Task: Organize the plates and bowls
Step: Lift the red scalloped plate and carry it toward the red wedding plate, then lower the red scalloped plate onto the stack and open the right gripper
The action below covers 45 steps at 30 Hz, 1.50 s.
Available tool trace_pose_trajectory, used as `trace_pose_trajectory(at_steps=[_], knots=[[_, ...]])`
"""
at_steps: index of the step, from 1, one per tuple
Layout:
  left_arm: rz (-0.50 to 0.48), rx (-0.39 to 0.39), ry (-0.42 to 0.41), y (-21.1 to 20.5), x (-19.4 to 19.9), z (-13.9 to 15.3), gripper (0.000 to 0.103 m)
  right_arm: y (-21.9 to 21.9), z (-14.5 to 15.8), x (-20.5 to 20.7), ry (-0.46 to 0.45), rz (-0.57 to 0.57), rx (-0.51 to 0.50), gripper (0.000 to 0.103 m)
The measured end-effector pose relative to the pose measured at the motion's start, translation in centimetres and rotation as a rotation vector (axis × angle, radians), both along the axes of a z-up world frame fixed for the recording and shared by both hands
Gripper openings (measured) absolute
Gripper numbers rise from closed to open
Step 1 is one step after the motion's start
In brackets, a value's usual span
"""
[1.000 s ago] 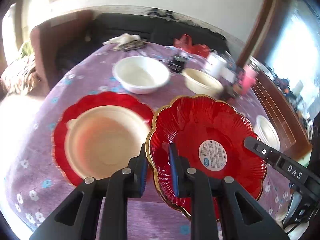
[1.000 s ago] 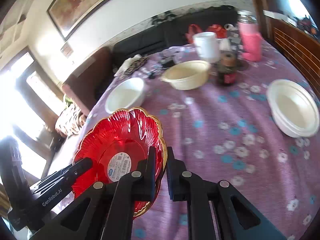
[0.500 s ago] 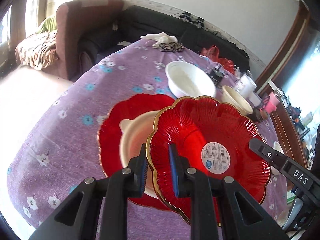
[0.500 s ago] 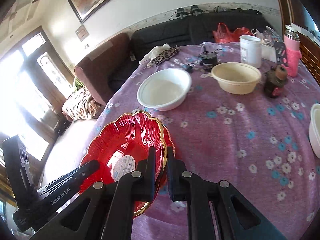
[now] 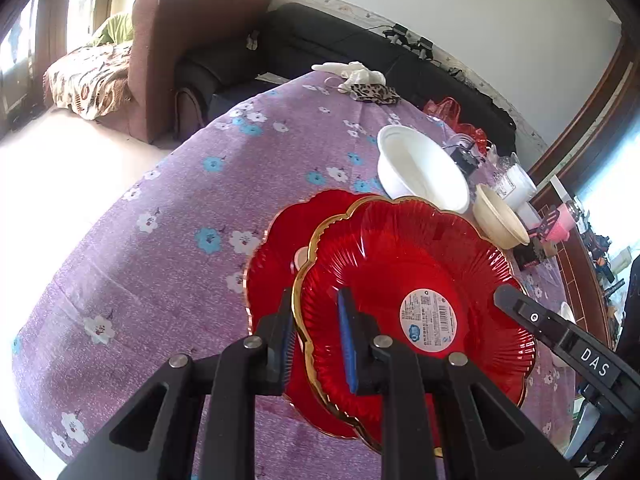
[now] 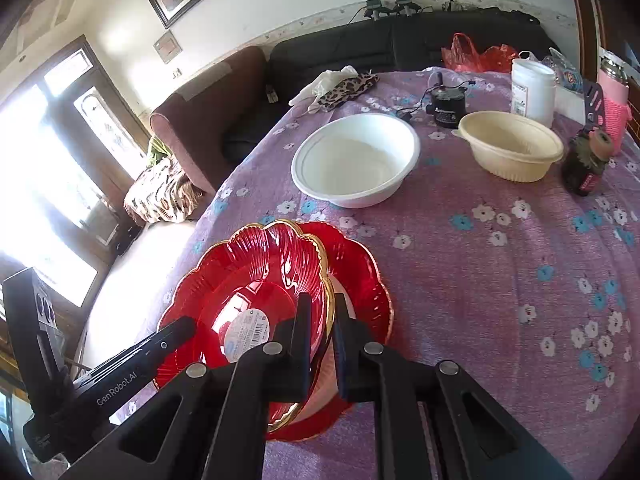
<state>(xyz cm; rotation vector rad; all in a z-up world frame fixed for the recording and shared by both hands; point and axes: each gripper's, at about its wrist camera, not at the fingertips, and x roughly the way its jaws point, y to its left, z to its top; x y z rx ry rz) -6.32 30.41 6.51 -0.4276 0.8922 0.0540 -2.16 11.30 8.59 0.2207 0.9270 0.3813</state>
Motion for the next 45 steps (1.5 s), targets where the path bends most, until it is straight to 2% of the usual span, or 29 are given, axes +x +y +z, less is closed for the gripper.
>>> trace_pose_trajectory(at_steps=[13, 19, 21, 22, 23, 24, 26, 33, 39, 41, 45], knots=[[-0.01, -0.004, 0.033, 0.1, 0.6, -1.4, 0.019, 0.1, -2.9, 1.5, 0.071, -0.02, -0.007, 0.012], [-0.009, -0.006, 0.034, 0.2, 0.5, -1.4, 0.019, 0.1, -3.2, 1.5, 0.073, -0.015, -0.004, 0.013], [-0.005, -0.01, 0.03, 0.3, 0.3, -1.2, 0.023, 0.0, -3.1, 1.5, 0.068, -0.017, 0.0, 0.013], [-0.006, -0.021, 0.025, 0.4, 0.2, -1.1, 0.029, -0.1, -3.0, 1.5, 0.064, -0.022, 0.007, 0.014], [-0.005, -0.03, 0.019, 0.5, 0.1, -0.9, 0.037, -0.2, -2.9, 1.4, 0.06, -0.028, 0.01, 0.019], [0.001, -0.025, 0.012, 0.5, -0.1, -0.6, 0.04, -0.3, -2.8, 1.3, 0.053, -0.034, 0.011, 0.026], [0.009, -0.018, -0.005, 0.5, -0.5, -0.1, 0.045, -0.5, -2.4, 1.0, 0.035, -0.036, 0.014, 0.03], [0.027, -0.021, -0.044, 0.5, -1.8, 1.5, 0.053, -1.7, -0.7, -0.3, -0.032, -0.067, 0.017, 0.047], [0.045, 0.036, -0.107, -0.4, -4.0, 3.9, 0.066, -4.6, 0.3, -4.6, -0.104, -0.067, -0.019, 0.064], [0.04, 0.062, -0.134, -1.1, -4.8, 4.8, 0.074, -5.8, 0.0, -6.0, -0.111, -0.07, -0.045, 0.066], [-0.001, 0.094, -0.18, -3.6, -5.7, 6.0, 0.078, -9.7, -0.9, -8.1, -0.092, -0.114, -0.076, 0.066]])
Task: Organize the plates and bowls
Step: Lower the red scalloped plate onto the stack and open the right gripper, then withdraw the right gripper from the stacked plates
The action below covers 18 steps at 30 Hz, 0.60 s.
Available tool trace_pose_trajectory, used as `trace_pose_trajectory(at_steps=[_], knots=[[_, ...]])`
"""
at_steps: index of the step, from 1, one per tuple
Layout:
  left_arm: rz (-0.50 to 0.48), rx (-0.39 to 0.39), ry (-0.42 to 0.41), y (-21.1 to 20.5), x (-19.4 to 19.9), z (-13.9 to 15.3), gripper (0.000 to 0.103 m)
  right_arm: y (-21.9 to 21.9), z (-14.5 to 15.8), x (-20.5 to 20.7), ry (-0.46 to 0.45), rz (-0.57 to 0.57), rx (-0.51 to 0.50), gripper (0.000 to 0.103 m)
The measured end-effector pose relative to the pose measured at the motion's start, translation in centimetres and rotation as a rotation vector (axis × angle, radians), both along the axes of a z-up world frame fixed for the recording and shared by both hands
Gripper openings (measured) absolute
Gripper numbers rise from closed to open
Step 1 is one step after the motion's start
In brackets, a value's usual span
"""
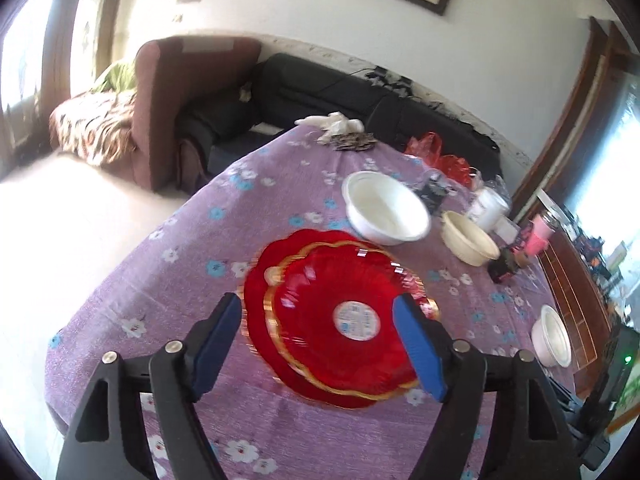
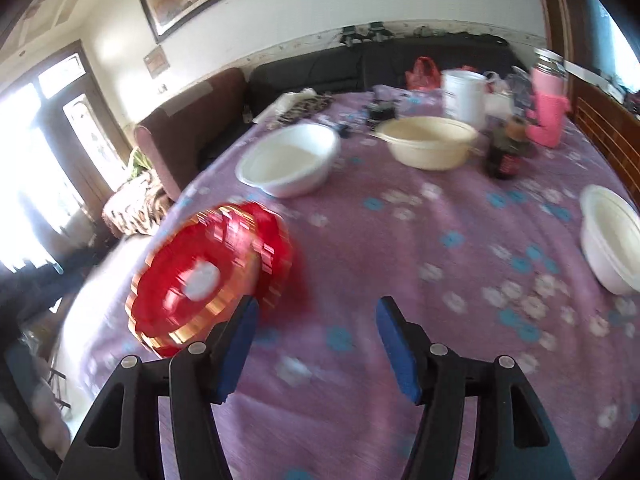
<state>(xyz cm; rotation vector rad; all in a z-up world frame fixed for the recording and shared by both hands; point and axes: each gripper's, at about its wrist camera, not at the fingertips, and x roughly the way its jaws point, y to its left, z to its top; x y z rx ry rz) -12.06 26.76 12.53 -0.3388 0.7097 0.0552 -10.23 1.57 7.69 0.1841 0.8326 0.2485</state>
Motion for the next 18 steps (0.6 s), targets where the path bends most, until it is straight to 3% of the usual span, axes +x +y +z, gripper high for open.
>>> trace_pose_trajectory(at_steps=[9, 13, 18], knots=[[-0.176, 0.084, 0.024, -7.7, 0.2, -0.6, 0.08, -8.8, -1.8, -3.1, 0.035, -0.14, 0.063, 0.067], [-0.221, 0.107, 0.071, -10.0, 1.0, -1.9, 0.08, -9.8, -2.5, -3.1, 0.059, -0.149, 0.1, 0.067], [-0.22, 0.108, 0.092, -10.1, 1.5, -2.4, 0.08, -10.0, -2.8, -2.3, 0.068, -0.142, 0.123, 0.067]])
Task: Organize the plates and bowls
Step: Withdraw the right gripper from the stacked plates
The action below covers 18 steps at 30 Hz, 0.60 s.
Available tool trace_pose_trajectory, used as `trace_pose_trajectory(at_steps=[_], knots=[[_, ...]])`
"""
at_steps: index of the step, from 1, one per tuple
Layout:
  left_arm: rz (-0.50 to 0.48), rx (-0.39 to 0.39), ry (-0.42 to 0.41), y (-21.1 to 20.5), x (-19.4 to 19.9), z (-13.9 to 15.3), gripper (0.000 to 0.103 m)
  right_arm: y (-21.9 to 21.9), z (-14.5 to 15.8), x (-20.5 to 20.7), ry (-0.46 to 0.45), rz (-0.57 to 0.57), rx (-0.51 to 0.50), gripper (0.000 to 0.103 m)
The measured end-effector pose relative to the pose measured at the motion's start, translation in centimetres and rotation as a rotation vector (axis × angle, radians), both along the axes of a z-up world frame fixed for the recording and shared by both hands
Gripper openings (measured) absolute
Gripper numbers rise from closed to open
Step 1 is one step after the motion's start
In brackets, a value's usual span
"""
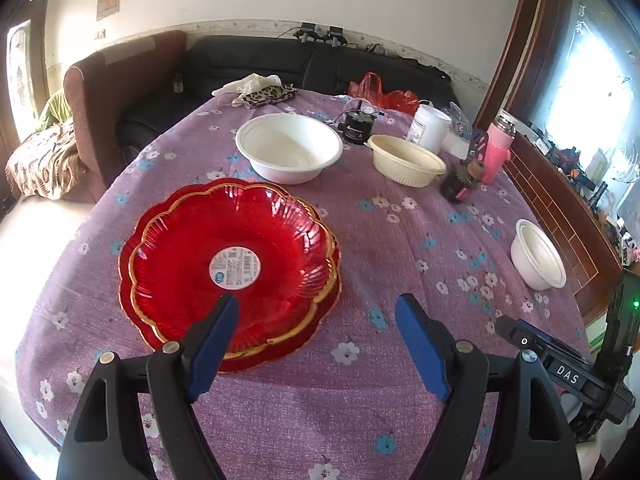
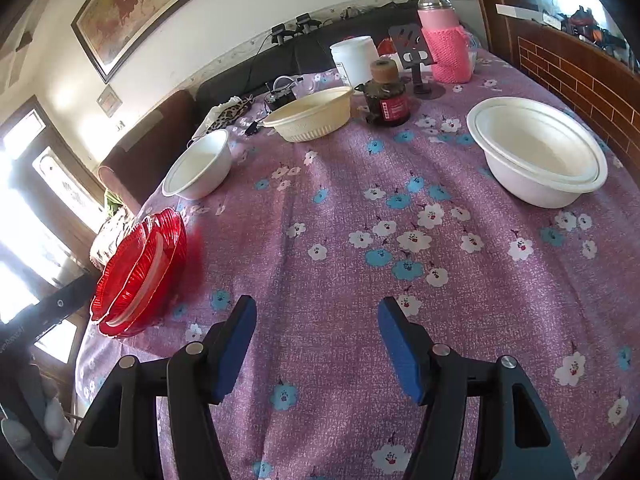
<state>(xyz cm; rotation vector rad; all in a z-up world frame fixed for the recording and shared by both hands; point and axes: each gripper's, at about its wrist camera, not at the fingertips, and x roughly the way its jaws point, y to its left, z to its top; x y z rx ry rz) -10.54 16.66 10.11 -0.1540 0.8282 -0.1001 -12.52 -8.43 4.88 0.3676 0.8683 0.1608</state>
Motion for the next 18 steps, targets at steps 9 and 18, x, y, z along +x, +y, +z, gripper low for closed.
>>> trace_pose_trajectory(at_steps=[9, 18], knots=[[0.169, -0.09, -0.021, 8.3, 1.4, 2.3, 0.08, 1.0, 0.8, 2.2, -0.001, 0.029, 0.008, 0.069], [0.203, -0.091, -0.024, 12.7, 4.0, 5.6, 0.08, 3.1, 2.5, 5.3, -0.013, 0.055, 0.005, 0.071]])
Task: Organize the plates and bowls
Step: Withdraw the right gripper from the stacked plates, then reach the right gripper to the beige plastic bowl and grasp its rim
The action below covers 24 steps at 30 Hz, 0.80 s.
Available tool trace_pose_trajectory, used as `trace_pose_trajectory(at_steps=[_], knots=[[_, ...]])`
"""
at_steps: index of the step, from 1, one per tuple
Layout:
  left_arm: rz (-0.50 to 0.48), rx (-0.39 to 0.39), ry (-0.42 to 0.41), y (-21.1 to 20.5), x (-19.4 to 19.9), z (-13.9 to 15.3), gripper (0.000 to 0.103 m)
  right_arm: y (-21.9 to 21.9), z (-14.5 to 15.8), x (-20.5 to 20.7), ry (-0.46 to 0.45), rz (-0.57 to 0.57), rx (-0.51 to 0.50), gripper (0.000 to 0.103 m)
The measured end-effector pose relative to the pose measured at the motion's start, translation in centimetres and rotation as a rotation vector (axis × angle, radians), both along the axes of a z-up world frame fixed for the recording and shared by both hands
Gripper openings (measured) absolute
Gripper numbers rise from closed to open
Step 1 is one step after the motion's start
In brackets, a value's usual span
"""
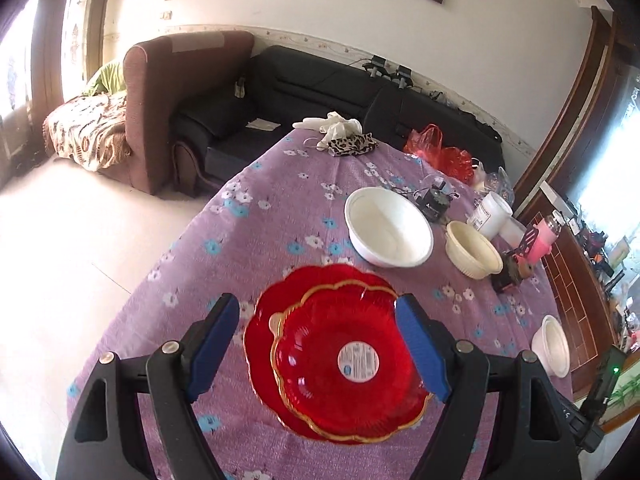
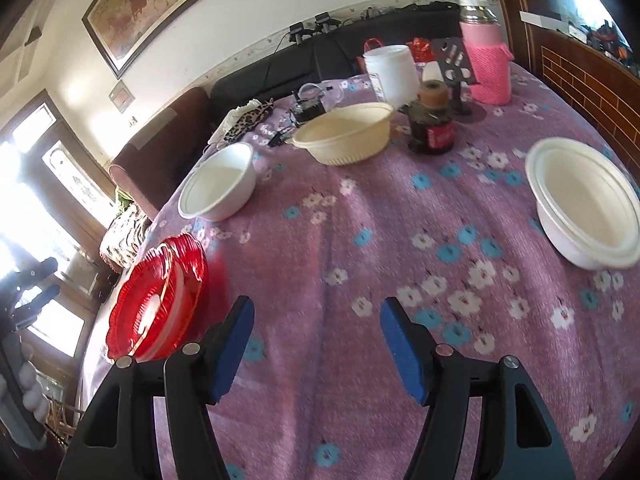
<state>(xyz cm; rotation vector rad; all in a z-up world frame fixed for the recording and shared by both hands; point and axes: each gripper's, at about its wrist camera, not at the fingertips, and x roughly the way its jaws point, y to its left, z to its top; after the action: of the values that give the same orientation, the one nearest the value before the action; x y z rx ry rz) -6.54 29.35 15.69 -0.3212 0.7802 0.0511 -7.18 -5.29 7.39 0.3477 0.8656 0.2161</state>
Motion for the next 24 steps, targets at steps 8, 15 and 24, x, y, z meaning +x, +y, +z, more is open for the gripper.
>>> trace_pose_trajectory(at_steps=[8, 15, 24], knots=[[-0.101, 0.026, 0.076, -1.6, 4.6, 1.1, 0.08, 2.2, 0.9, 3.3, 0.012, 0.034, -0.045, 0.071], [-0.189, 0.017, 0.107, -5.2, 7.5, 0.9, 0.08, 0.1, -1.2, 5.3, 0.06, -0.04, -0.019, 0.072], [-0.14, -0.02, 0.167, -4.6, 11.3, -1.9, 0.08, -1.0, -2.1, 7.9, 0.098, -0.064, 0.024, 0.072]])
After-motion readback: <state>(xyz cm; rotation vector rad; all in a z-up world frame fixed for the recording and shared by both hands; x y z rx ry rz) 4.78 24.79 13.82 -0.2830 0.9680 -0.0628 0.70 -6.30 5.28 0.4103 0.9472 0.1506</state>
